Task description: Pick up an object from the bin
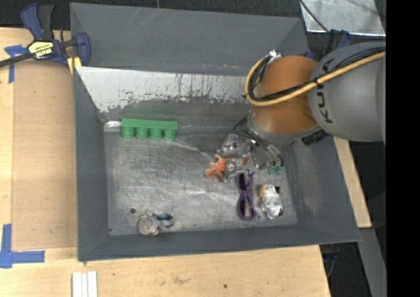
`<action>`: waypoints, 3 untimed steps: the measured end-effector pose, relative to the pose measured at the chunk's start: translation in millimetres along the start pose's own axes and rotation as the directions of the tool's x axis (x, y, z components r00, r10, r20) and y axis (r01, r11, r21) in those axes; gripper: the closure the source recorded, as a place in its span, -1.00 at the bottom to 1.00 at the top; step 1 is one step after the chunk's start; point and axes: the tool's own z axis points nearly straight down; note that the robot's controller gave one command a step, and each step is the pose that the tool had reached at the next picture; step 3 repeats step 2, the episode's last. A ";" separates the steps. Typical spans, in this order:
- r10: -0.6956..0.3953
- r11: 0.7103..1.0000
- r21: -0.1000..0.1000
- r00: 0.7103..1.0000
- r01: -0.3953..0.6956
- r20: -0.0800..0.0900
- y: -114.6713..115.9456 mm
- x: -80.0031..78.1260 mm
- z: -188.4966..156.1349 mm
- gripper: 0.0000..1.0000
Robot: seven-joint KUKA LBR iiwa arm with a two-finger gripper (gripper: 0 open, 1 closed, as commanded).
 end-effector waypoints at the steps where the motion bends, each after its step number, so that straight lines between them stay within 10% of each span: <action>1: 0.002 1.000 0.001 1.000 -0.002 -0.004 -2.6 8.1 -34.3 1.00; 2: 0.001 1.000 0.001 1.000 -0.001 -0.002 26.6 17.5 -164.4 1.00; 3: 0.001 1.000 0.001 1.000 -0.001 -0.002 26.6 17.5 -164.4 1.00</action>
Offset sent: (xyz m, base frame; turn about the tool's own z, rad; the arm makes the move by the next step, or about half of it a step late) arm -0.0200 0.0260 0.1641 0.0015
